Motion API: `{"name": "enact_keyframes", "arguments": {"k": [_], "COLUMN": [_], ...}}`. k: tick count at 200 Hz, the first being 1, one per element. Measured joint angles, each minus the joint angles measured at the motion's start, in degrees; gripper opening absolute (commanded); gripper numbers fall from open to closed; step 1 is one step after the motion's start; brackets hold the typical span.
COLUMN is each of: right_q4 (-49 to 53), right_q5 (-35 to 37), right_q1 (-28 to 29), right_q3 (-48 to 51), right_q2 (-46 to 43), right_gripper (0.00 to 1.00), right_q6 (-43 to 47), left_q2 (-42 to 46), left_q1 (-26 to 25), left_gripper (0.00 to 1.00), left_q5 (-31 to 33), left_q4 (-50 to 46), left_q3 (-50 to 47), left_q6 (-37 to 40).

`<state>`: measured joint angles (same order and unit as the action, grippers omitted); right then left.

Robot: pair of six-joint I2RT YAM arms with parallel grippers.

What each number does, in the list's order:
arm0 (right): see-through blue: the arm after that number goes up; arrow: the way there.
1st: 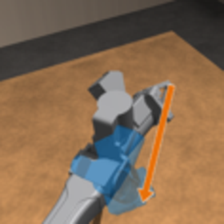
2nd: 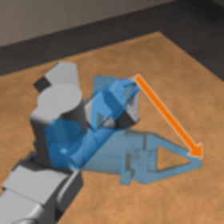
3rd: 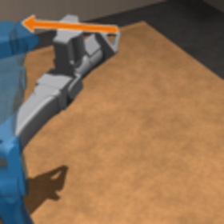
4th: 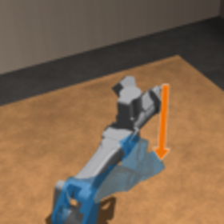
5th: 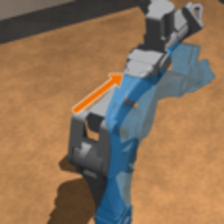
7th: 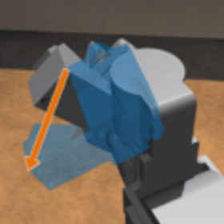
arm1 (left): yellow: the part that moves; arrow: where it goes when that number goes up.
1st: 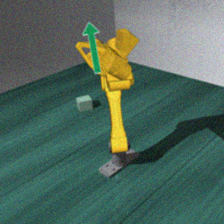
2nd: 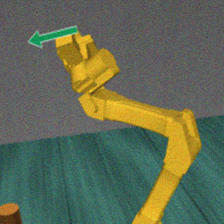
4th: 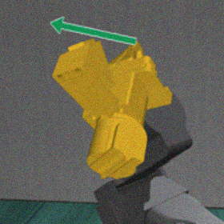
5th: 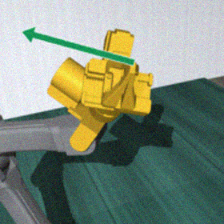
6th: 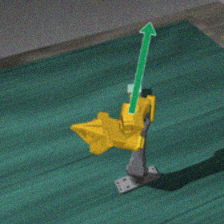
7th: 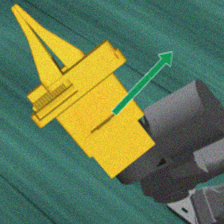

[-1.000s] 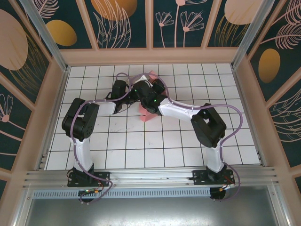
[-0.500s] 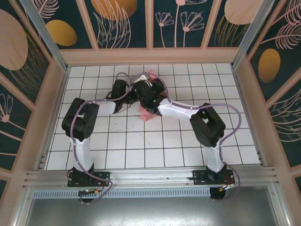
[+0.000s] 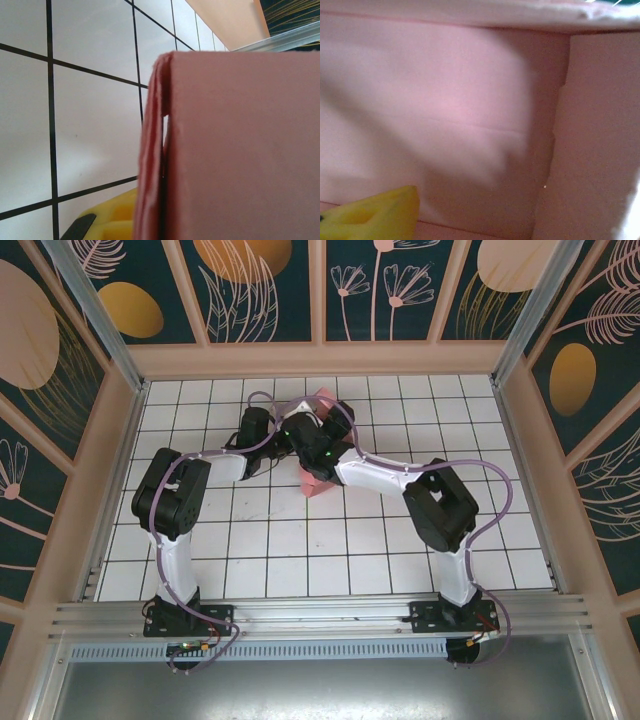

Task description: Fold the paper box

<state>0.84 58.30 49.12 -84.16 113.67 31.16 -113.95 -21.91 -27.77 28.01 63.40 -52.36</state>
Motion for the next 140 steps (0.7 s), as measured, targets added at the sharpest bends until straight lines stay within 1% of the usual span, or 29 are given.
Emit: {"name": "enact_keyframes", "arguments": {"k": [28, 70, 111, 140], "right_q4": [2.9, 5.5, 6.2, 4.7], "right_q5": [-3.6, -9.1, -19.7, -28.3], "right_q1": [0.3, 1.3, 1.6, 0.5], "right_q3": [-0.1, -1.0, -0.8, 1.6], "right_q2": [-1.9, -5.8, -13.1, -20.2], "right_gripper": [0.85, 0.88, 0.9, 0.9], "right_q6": [-3.2, -7.0, -12.3, -17.5], "left_q2": [0.0, 0.0, 0.0, 0.0], "left_q1": [0.0, 0.0, 0.0, 0.0], "left_gripper": [0.0, 0.0, 0.0, 0.0], "left_q5": [0.8, 1.2, 1.5, 2.6], "left_q4": [-0.2, -0.6, -1.7, -4.3], "left_q3": [0.5, 1.2, 1.3, 2.5], "left_q6": [0.2, 0.2, 0.9, 4.3]}}
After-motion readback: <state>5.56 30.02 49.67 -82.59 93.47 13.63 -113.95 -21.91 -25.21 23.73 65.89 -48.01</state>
